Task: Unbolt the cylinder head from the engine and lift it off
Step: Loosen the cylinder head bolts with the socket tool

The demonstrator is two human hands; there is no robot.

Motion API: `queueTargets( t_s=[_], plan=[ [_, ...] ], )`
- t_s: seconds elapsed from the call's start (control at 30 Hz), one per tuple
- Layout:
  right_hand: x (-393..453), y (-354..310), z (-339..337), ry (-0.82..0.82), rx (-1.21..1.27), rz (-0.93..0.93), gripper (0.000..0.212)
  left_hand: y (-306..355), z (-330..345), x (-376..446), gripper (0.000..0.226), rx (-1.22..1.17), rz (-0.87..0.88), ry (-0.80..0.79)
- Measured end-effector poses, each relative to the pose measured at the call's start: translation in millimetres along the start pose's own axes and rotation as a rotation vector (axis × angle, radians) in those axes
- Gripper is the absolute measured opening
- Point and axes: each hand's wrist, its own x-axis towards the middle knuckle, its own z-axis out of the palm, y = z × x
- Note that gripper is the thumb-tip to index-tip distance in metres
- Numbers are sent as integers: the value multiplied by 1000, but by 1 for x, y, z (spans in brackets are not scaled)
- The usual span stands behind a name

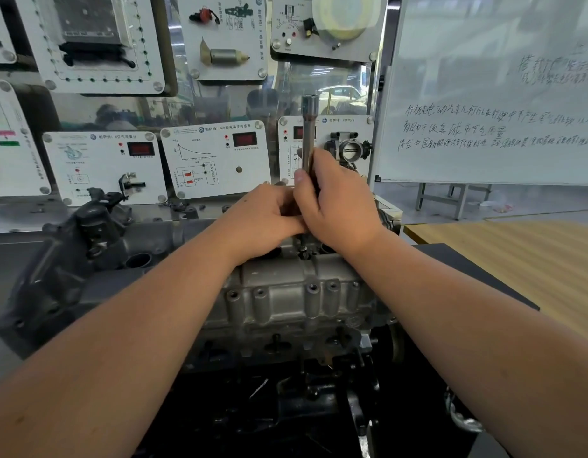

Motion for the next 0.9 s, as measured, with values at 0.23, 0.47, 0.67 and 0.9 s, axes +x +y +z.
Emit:
queueTargets(
  t_s=[0.23,0.47,0.67,0.9],
  plan=[
    [0,-4,-1,18,-17,9,41,0,-2,-1,33,44,18,19],
    [0,0,1,24,-3,-1,22,2,0,-2,22,-2,6,9],
    [1,-2,0,21,-22,26,45,0,1,0,20,30,-6,16],
    [0,-1,0,6,19,-1,29,1,0,-1,17,31,8,5]
  ],
)
